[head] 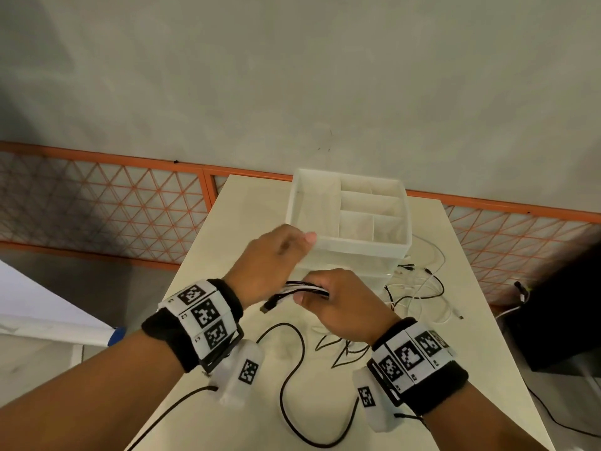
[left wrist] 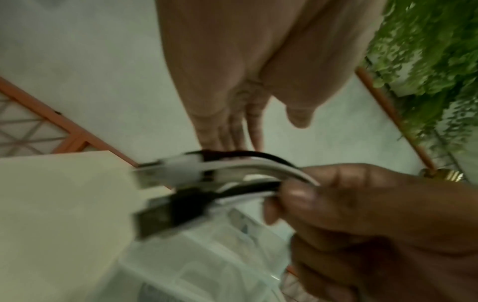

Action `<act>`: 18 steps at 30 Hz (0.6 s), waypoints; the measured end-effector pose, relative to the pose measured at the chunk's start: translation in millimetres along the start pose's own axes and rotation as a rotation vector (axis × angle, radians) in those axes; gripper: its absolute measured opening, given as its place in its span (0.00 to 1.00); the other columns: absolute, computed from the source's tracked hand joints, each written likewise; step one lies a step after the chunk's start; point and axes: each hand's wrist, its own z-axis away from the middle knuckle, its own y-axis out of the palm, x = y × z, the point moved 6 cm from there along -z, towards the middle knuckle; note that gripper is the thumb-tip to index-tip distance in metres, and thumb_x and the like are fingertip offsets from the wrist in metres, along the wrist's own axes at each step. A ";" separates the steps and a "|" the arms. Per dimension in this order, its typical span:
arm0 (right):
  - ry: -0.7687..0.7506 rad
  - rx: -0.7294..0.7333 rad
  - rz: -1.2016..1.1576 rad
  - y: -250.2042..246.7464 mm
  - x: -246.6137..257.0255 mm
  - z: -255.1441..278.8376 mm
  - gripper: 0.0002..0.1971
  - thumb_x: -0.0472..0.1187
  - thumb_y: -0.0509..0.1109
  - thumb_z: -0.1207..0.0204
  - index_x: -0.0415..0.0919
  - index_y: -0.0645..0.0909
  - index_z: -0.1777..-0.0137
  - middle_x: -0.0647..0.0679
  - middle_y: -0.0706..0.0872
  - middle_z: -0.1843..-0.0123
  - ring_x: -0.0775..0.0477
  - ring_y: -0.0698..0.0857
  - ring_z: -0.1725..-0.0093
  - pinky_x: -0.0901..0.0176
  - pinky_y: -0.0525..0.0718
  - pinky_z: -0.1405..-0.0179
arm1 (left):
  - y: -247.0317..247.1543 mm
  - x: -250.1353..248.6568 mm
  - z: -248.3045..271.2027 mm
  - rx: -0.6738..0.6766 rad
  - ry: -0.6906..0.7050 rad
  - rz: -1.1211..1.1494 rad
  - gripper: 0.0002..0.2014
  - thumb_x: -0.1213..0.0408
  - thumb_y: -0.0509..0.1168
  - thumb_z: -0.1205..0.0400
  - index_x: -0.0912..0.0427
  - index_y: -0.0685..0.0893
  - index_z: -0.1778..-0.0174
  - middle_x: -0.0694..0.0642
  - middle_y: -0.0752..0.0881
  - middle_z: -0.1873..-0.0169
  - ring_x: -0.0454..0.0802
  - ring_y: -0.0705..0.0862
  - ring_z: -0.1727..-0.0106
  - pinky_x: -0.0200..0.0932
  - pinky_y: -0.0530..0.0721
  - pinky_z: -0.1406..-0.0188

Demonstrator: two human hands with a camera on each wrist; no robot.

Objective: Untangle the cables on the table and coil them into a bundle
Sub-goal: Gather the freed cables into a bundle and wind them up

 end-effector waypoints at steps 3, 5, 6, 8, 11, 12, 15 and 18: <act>-0.081 0.033 0.017 2.7 15.9 -3.7 0.08 0.34 0.68 0.20 0.45 0.88 0.52 0.54 0.91 0.54 0.56 0.89 0.55 0.58 0.85 0.55 | 29.8 -12.7 13.1 0.263 0.035 -0.088 0.29 0.38 0.45 0.14 0.53 0.86 0.48 0.47 0.89 0.62 0.40 0.87 0.59 0.41 0.83 0.51; -0.054 0.042 -0.010 -3.2 14.8 -4.0 0.15 0.31 0.68 0.23 0.54 0.85 0.61 0.62 0.90 0.63 0.63 0.88 0.59 0.68 0.82 0.58 | 31.9 -4.5 13.3 0.269 0.003 -0.137 0.30 0.36 0.43 0.15 0.53 0.85 0.54 0.45 0.83 0.73 0.36 0.80 0.72 0.36 0.76 0.63; -0.018 0.020 -0.012 -8.3 7.4 -4.4 0.15 0.32 0.69 0.24 0.56 0.83 0.62 0.61 0.90 0.63 0.63 0.88 0.60 0.67 0.83 0.58 | 30.2 3.6 11.6 0.269 -0.014 -0.152 0.31 0.36 0.44 0.16 0.54 0.85 0.58 0.46 0.80 0.76 0.37 0.78 0.75 0.36 0.74 0.65; 0.072 -0.082 -0.011 -20.6 -16.3 -4.8 0.11 0.35 0.72 0.25 0.54 0.82 0.61 0.57 0.88 0.66 0.59 0.85 0.65 0.60 0.83 0.59 | 22.3 22.9 10.2 0.281 -0.099 -0.106 0.31 0.36 0.51 0.16 0.58 0.86 0.63 0.49 0.75 0.79 0.41 0.71 0.80 0.37 0.71 0.73; 0.187 -0.166 0.030 -25.3 -49.6 0.0 0.09 0.42 0.77 0.24 0.51 0.81 0.62 0.59 0.84 0.70 0.60 0.81 0.69 0.65 0.77 0.62 | 3.9 49.9 9.5 0.209 -0.209 0.037 0.27 0.39 0.57 0.16 0.60 0.80 0.68 0.49 0.68 0.81 0.46 0.63 0.80 0.36 0.65 0.81; 0.217 -0.160 0.079 -21.5 -56.2 1.8 0.07 0.45 0.78 0.25 0.52 0.82 0.58 0.60 0.86 0.64 0.58 0.82 0.63 0.64 0.77 0.57 | -1.6 58.2 8.4 0.171 -0.219 0.032 0.26 0.40 0.58 0.16 0.59 0.77 0.69 0.49 0.68 0.80 0.46 0.63 0.80 0.37 0.65 0.80; 0.206 -0.215 0.237 -7.9 -56.8 9.9 0.21 0.53 0.81 0.30 0.54 0.82 0.38 0.56 0.82 0.42 0.54 0.79 0.43 0.55 0.76 0.40 | -12.8 79.4 6.6 0.070 -0.257 -0.007 0.24 0.43 0.57 0.14 0.58 0.73 0.70 0.50 0.71 0.77 0.47 0.67 0.77 0.42 0.68 0.72; 0.068 -0.212 0.146 11.8 -37.1 12.9 0.11 0.55 0.81 0.30 0.54 0.85 0.54 0.57 0.85 0.57 0.60 0.80 0.60 0.66 0.79 0.57 | -16.3 87.3 9.7 0.086 -0.322 -0.051 0.23 0.44 0.56 0.14 0.60 0.74 0.65 0.55 0.74 0.71 0.51 0.71 0.71 0.44 0.70 0.69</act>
